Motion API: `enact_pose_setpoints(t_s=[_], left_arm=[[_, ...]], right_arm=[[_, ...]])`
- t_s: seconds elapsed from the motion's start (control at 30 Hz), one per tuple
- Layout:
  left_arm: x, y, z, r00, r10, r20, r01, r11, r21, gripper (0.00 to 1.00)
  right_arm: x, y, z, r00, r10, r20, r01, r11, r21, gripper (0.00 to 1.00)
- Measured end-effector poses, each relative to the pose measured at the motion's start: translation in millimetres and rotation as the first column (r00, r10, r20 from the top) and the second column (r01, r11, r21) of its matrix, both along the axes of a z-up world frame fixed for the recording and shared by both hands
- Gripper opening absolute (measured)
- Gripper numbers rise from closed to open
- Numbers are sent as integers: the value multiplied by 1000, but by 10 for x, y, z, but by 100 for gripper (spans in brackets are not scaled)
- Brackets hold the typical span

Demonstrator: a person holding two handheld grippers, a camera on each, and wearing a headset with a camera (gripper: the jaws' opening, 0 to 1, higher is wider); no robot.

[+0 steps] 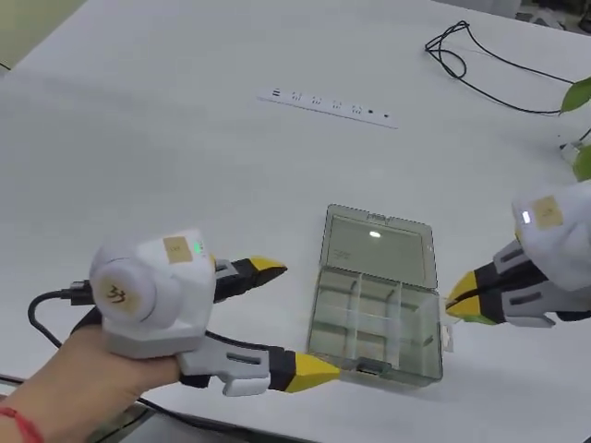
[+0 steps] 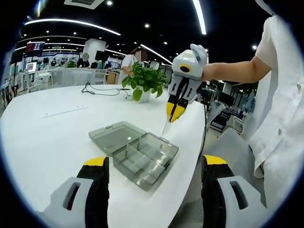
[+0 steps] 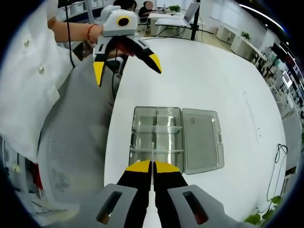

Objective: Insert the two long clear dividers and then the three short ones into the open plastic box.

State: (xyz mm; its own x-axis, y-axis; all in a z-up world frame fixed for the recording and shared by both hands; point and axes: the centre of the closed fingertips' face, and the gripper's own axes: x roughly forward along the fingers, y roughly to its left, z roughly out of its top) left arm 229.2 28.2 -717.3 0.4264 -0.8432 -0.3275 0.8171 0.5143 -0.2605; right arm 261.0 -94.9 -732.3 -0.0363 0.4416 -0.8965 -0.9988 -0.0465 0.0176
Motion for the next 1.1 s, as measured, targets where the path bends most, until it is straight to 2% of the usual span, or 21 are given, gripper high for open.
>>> enact_pose_setpoints(t_s=[0.03,0.13,0.3,0.43,0.9,1.1], left_arm=[[0,2,-3,1000,0,-1,0,1000,0,81],[-11,0,-18,1000,-2,-11,2,1000,2,81],[-17,0,-33,1000,3,-21,-3,1000,0,84],[-30,5,-51,999,4,-33,-4,1000,-1,83],[-28,-21,-27,1000,2,-31,-3,1000,-15,83],[-29,-20,-36,999,3,-33,-4,1000,-16,82]], right_arm=[[40,-31,-88,1000,-1,0,1,1000,-7,2],[29,-23,-133,1000,-2,-5,2,1000,-19,2],[104,-66,-302,1000,-16,-21,15,999,-31,2],[88,-66,-331,1000,-14,-19,13,999,-44,2],[87,-53,-377,999,-20,-29,19,998,-53,2],[100,-59,-451,999,-21,-43,18,998,-61,2]])
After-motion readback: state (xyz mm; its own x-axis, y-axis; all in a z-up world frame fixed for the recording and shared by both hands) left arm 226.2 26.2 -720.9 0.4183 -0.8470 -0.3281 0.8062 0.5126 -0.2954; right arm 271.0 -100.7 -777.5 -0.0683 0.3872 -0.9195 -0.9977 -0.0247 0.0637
